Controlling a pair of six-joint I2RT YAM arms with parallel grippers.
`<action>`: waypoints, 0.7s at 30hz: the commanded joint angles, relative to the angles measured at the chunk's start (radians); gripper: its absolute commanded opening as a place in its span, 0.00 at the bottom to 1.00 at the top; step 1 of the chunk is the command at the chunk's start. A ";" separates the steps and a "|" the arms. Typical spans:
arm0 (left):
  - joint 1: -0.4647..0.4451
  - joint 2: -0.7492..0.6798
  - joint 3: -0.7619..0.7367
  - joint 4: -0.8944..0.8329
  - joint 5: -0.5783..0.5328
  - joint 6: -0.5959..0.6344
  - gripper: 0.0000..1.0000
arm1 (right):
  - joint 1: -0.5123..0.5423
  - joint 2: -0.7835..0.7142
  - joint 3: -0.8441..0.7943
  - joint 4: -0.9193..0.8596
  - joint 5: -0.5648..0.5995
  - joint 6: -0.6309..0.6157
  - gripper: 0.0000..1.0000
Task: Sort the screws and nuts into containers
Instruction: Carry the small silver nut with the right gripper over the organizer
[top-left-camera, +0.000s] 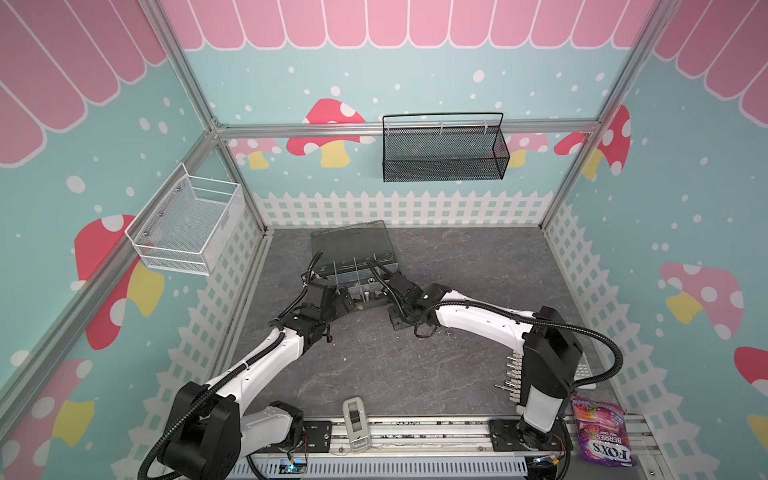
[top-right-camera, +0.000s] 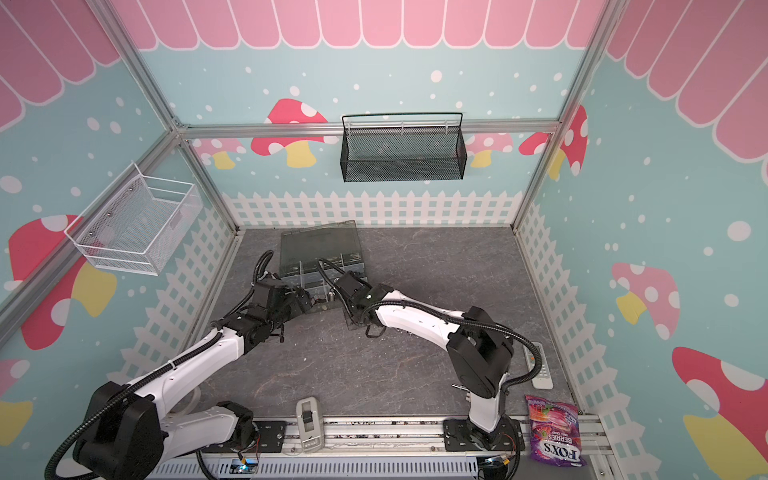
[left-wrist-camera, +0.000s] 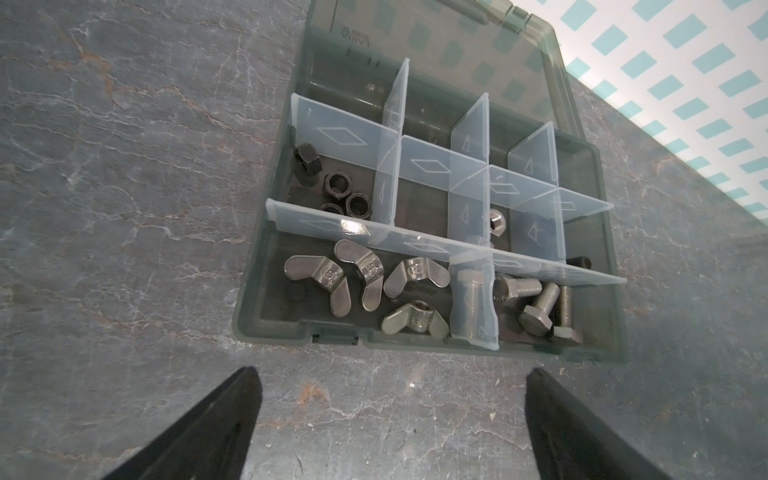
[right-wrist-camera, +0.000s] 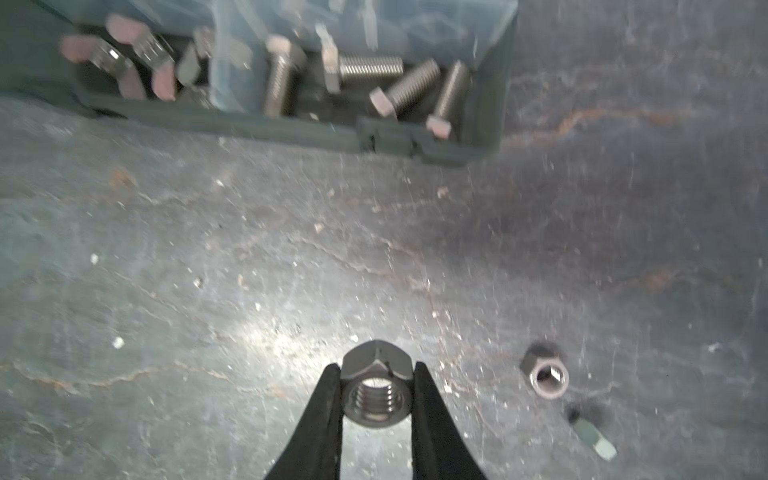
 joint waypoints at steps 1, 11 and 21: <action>0.008 -0.025 -0.018 0.004 -0.018 -0.020 1.00 | -0.013 0.054 0.088 0.025 0.054 -0.085 0.10; 0.014 -0.038 -0.023 0.002 -0.017 -0.023 1.00 | -0.080 0.308 0.390 0.082 0.000 -0.197 0.08; 0.019 -0.035 -0.018 0.002 -0.014 -0.019 1.00 | -0.121 0.514 0.643 0.097 -0.022 -0.248 0.08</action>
